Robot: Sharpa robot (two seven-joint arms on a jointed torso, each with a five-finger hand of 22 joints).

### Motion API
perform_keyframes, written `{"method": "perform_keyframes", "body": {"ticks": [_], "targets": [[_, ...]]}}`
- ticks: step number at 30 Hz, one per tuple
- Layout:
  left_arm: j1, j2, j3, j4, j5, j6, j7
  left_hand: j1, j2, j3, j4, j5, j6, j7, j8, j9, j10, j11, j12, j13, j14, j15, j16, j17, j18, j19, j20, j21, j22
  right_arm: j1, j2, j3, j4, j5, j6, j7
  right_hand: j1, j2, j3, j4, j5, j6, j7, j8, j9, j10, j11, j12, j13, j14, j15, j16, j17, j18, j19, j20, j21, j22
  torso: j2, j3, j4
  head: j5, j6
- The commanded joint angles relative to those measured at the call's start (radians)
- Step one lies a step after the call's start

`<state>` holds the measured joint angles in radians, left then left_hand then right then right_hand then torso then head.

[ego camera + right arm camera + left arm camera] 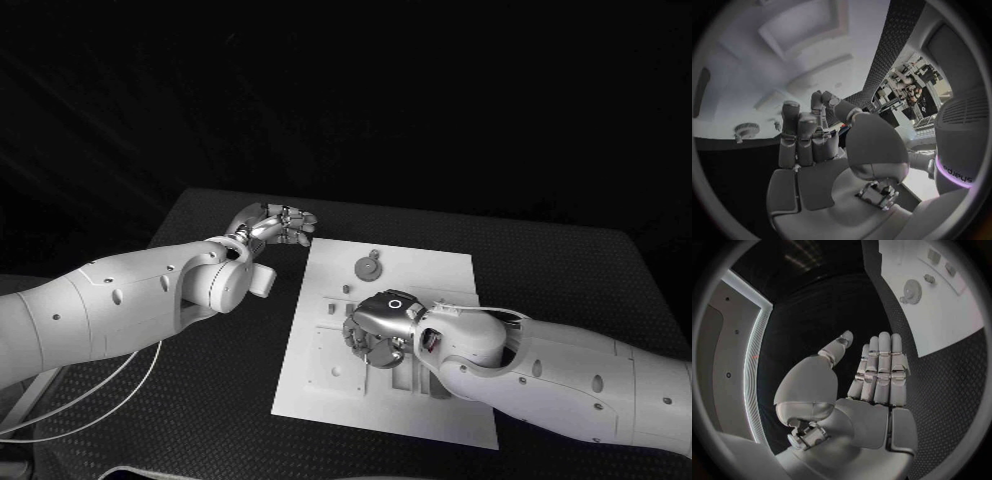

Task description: Assemble the parts on the task board

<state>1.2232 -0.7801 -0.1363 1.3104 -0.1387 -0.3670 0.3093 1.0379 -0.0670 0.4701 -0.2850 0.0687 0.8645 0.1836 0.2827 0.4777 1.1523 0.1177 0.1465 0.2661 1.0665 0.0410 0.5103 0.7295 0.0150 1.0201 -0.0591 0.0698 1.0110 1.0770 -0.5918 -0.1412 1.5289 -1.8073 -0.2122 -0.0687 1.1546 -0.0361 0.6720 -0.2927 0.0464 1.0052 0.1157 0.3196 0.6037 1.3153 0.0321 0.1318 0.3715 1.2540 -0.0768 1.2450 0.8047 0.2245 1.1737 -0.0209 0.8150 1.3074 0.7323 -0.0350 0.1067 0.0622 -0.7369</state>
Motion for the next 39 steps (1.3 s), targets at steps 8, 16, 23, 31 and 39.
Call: {"method": "perform_keyframes", "body": {"ticks": [8, 16, 23, 31, 39], "targets": [[0.002, 0.003, 0.001, -0.003, -0.035, 0.014, 0.011, -0.006, 0.004, -0.005, -0.001, -0.003, 0.004, -0.005, 0.007, -0.002, -0.01, 0.0, -0.005, 0.0, -0.005, 0.001, -0.006, 0.002, -0.01, -0.006, 0.002, -0.003, -0.002, -0.011, 0.014, -0.001, -0.016, 0.005, 0.001, 0.013, 0.0, 0.0, 0.006, -0.001, 0.003, 0.004, 0.001, 0.001, 0.013, 0.009, 0.0, 0.003, 0.001, 0.003, -0.002, 0.004, 0.001, 0.037, 0.001, -0.007, 0.006, 0.019, 0.0, 0.0001, -0.0003, -0.004, 0.0], [0.002, 0.001, 0.001, -0.001, -0.039, 0.014, 0.01, -0.006, 0.005, -0.005, -0.001, -0.003, 0.003, -0.005, 0.007, -0.002, -0.01, 0.0, -0.005, 0.0, -0.005, 0.001, -0.006, 0.002, -0.01, -0.006, 0.002, -0.003, -0.002, -0.012, 0.013, -0.001, -0.019, 0.006, 0.0, 0.013, 0.0, 0.0, 0.007, -0.001, 0.003, 0.004, 0.001, 0.001, 0.013, 0.009, 0.0, 0.003, 0.001, 0.003, -0.002, 0.004, 0.001, 0.037, 0.001, -0.007, 0.006, 0.019, 0.0, -0.0004, -0.0015, -0.002, -0.003], [0.002, 0.0, 0.001, -0.002, -0.04, 0.014, 0.01, -0.006, 0.006, -0.006, -0.001, -0.003, 0.003, -0.005, 0.007, -0.002, -0.011, 0.0, -0.005, 0.0, -0.005, 0.001, -0.007, 0.002, -0.01, -0.007, 0.002, -0.003, -0.003, -0.012, 0.008, -0.001, -0.018, 0.005, -0.011, 0.011, -0.001, 0.001, 0.007, -0.001, 0.003, 0.004, 0.001, 0.0, 0.013, 0.009, 0.0, 0.002, 0.001, 0.003, -0.002, 0.003, 0.001, 0.037, 0.001, -0.007, 0.006, 0.019, 0.0, -0.0003, -0.0003, -0.004, -0.004], [0.002, 0.001, 0.001, -0.003, -0.041, 0.015, 0.009, -0.006, 0.006, -0.007, -0.001, -0.002, 0.003, -0.005, 0.007, -0.003, -0.011, 0.001, -0.005, 0.0, -0.005, 0.002, -0.007, 0.003, -0.01, -0.007, 0.002, -0.003, -0.003, -0.012, 0.006, -0.001, -0.019, 0.001, -0.025, 0.007, 0.0, 0.001, 0.007, -0.001, 0.003, 0.005, 0.001, 0.0, 0.013, 0.009, 0.0, 0.002, 0.001, 0.003, -0.003, 0.003, 0.001, 0.037, 0.001, -0.007, 0.006, 0.019, 0.0, 0.0003, -0.0006, -0.002, -0.001], [0.002, 0.0, 0.001, -0.002, -0.041, 0.016, 0.008, -0.006, 0.006, -0.007, -0.001, -0.002, 0.003, -0.005, 0.007, -0.003, -0.011, 0.001, -0.005, 0.0, -0.006, 0.002, -0.008, 0.003, -0.01, -0.007, 0.003, -0.003, -0.004, -0.012, 0.006, -0.001, -0.025, 0.012, -0.011, 0.008, -0.001, 0.0, 0.007, -0.001, 0.003, 0.005, 0.001, 0.0, 0.013, 0.009, 0.0, 0.002, 0.002, 0.004, -0.003, 0.003, 0.001, 0.037, 0.002, -0.007, 0.007, 0.019, 0.0, 0.0002, -0.002, 0.001, 0.002]]}}
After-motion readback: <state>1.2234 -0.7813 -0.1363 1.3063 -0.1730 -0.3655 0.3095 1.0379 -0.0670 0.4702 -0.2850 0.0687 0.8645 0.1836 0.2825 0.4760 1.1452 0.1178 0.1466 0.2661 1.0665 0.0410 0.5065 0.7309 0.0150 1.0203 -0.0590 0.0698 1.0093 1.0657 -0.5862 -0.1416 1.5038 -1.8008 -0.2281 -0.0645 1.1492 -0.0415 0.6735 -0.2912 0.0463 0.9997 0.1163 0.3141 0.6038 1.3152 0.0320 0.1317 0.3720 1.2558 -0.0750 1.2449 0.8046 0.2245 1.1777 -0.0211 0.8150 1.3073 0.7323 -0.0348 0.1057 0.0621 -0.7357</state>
